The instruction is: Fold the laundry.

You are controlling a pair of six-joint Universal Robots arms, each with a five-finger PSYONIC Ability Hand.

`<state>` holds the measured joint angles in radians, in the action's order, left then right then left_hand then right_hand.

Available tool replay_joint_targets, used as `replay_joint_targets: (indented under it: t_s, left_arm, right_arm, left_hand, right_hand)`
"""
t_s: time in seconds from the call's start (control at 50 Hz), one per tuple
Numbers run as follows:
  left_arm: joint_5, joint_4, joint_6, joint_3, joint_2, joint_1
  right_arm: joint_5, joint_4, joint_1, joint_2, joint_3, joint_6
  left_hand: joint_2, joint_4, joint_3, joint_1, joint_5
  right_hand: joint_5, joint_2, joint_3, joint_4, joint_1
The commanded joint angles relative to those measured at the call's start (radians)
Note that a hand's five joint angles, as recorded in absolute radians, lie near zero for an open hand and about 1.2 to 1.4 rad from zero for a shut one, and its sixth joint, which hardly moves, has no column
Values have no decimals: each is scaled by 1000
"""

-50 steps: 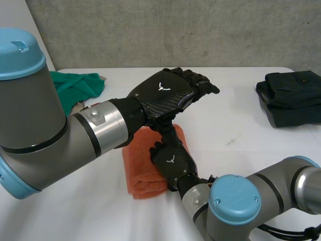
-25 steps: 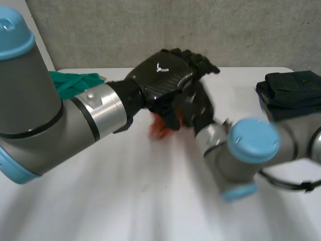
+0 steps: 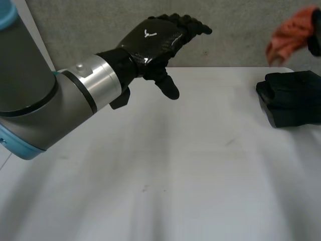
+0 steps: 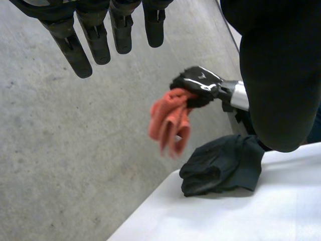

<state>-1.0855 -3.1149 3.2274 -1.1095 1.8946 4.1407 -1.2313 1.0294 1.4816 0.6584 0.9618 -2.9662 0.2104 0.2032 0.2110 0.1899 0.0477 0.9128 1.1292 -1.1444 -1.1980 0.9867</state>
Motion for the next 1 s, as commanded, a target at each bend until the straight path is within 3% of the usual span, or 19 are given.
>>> replay_joint_targets:
  t_s: [0.02,0.2,0.26,0.28,0.32,0.4,0.52,0.6,0.62,0.72,0.84,0.88,0.9,1.0]
  left_arm:
    - [-1,1,3,-1,43,-8]
    - [-2,2,6,0,72,-31]
    - [-2,1,6,0,70,-33]
    - [-2,2,5,0,70,-33]
    - [-2,2,5,2,66,-37]
    - [-2,2,5,0,60,-56]
    - [-2,2,3,-3,54,-82]
    - [-4,1,0,-1,38,-82]
    - [-4,1,0,0,37,-82]
    - [-14,-17,-1,54,29,-79]
    - [-171,-30,6,201,21,-37]
    - [-212,-16,12,237,27,10]
    - [-243,5,25,246,29,71]
    - [-292,93,135,240,31,242]
  right_arm:
    - [162,14,-128,-167,15,-76]
    - [243,-5,-219,-160,95,-79]
    - [242,-9,-227,-103,132,-80]
    - [230,-29,-228,-56,159,-82]
    - [228,-72,-231,-5,183,-82]
    - [224,-346,-242,148,204,-74]
    - [167,-678,-340,240,195,4]
    - [21,-860,-379,317,183,200]
    - [-64,-893,-379,351,172,295]
    - [-215,-815,-351,412,173,421]
    - [-168,-553,-186,568,282,313]
    - [-131,-455,-130,657,374,259]
    - [-116,-428,-113,682,405,247]
    - [-37,-364,61,721,563,222]
  left_hand:
    - [-15,-7,-15,6,-26]
    - [-12,-4,-12,9,-23]
    - [-12,-4,-12,9,-23]
    - [-15,-7,-15,6,-26]
    - [-12,-4,-12,9,-23]
    - [-12,-4,-12,9,-23]
    - [-15,-7,-15,6,-26]
    - [-15,-7,-15,6,-26]
    - [-15,-7,-15,6,-26]
    - [-15,-7,-15,6,-26]
    - [-23,-16,-24,-3,-35]
    - [-20,-13,-21,0,-32]
    - [-18,-10,-18,3,-29]
    - [-20,-13,-21,0,-32]
  right_hand:
    - [309,267,-252,-198,410]
    - [284,242,-227,-173,384]
    - [-811,-853,868,921,-710]
    - [-913,-955,970,1023,-812]
    - [-913,-955,970,1023,-812]
    - [-913,-955,970,1023,-812]
    - [-913,-955,970,1023,-812]
    - [-913,-955,970,1023,-812]
    - [-913,-955,970,1023,-812]
    - [-913,-955,970,1023,-812]
    - [-913,-955,970,1023,-812]
    - [-913,-955,970,1023,-812]
    - [-913,-955,970,1023,-812]
    - [-913,-955,970,1023,-812]
